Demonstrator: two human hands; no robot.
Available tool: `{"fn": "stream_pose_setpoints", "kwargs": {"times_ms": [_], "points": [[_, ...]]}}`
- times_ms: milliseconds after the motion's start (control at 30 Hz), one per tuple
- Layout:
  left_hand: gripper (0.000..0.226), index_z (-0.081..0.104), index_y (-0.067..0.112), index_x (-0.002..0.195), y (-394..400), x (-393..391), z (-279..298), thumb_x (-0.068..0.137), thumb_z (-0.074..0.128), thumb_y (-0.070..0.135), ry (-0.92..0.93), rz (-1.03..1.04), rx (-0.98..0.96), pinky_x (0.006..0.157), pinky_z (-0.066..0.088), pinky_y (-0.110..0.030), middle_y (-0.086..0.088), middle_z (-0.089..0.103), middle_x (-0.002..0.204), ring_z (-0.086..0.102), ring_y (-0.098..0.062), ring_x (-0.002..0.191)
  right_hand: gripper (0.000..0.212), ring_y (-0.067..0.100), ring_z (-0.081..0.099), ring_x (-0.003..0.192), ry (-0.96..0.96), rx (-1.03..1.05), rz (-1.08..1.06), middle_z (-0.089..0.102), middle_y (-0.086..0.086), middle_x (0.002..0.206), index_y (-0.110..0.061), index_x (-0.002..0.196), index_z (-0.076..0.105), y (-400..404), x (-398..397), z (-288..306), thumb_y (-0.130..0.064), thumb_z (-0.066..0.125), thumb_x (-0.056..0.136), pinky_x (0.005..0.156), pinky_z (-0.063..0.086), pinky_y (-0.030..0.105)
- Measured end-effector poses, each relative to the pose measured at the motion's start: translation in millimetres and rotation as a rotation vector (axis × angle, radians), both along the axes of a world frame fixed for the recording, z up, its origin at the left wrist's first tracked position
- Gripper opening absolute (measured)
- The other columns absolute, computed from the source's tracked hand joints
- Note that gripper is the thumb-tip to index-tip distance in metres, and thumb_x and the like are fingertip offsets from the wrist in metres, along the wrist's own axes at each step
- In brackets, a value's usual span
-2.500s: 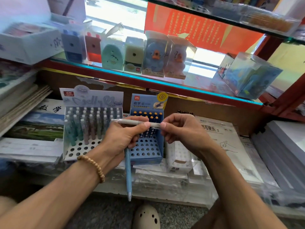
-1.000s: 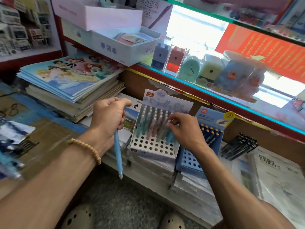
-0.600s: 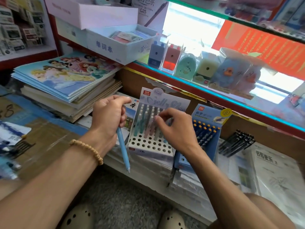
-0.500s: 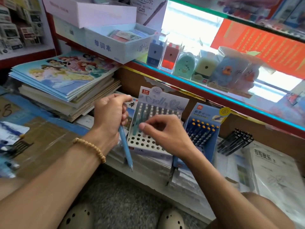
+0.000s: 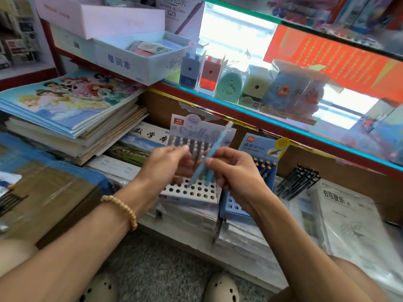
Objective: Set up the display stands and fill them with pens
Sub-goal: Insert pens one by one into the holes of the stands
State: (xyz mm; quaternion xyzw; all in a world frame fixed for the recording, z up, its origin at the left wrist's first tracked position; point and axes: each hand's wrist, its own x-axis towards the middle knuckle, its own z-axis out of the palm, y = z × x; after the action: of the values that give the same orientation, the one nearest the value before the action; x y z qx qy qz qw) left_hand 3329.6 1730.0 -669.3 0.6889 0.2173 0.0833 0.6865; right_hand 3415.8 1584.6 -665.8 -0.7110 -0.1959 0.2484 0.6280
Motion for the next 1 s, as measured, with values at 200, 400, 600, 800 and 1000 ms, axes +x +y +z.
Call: {"fn": "stream_pose_setpoints", "kwargs": {"times_ms": [200,400,600,800,1000], "points": [[0.010,0.071,0.015,0.097,-6,-5,-9,0.087,0.072,0.016,-0.031,-0.137,0.103,0.065,0.052,-0.025,0.000,0.075,0.083,0.070,-0.011,0.071,0.008,0.010,0.053,0.053,0.043,0.072,-0.042,0.075,0.013,0.095,-0.008,0.098,0.066,-8,5,4,-0.008,0.068,0.090,0.050,0.044,0.019],[0.011,0.071,0.015,0.091,-13,-6,-18,0.081,0.076,0.012,-0.045,-0.159,0.140,0.060,0.050,-0.018,0.000,0.073,0.080,0.067,-0.006,0.069,0.013,0.014,0.066,0.073,-0.010,0.201,-0.235,0.068,0.008,0.085,-0.005,0.093,0.068,-26,18,19,-0.014,0.071,0.085,0.064,0.056,0.022],[0.013,0.069,0.015,0.090,-19,-3,-27,0.080,0.078,0.014,-0.034,-0.130,0.240,0.060,0.051,-0.017,-0.002,0.072,0.082,0.066,-0.004,0.068,0.010,0.016,0.069,0.074,-0.145,0.040,-0.147,0.073,0.009,0.084,-0.005,0.096,0.071,-39,21,21,-0.012,0.070,0.088,0.065,0.058,0.021],[0.015,0.066,0.025,0.083,-16,-3,-35,0.079,0.080,0.028,0.071,-0.121,0.565,0.071,0.056,-0.025,0.007,0.068,0.078,0.065,-0.005,0.075,0.010,0.019,0.072,0.073,-0.455,-0.075,-0.319,0.074,0.009,0.082,-0.012,0.087,0.069,-48,38,16,-0.014,0.079,0.084,0.062,0.057,0.024],[0.012,0.066,0.028,0.084,-16,-5,-36,0.084,0.075,0.036,0.097,-0.178,0.672,0.071,0.055,-0.028,0.010,0.067,0.077,0.063,-0.005,0.075,0.013,0.012,0.066,0.070,-0.664,-0.311,-0.327,0.069,-0.002,0.075,-0.017,0.079,0.067,-36,46,-11,-0.015,0.079,0.084,0.066,0.057,0.025]]}}
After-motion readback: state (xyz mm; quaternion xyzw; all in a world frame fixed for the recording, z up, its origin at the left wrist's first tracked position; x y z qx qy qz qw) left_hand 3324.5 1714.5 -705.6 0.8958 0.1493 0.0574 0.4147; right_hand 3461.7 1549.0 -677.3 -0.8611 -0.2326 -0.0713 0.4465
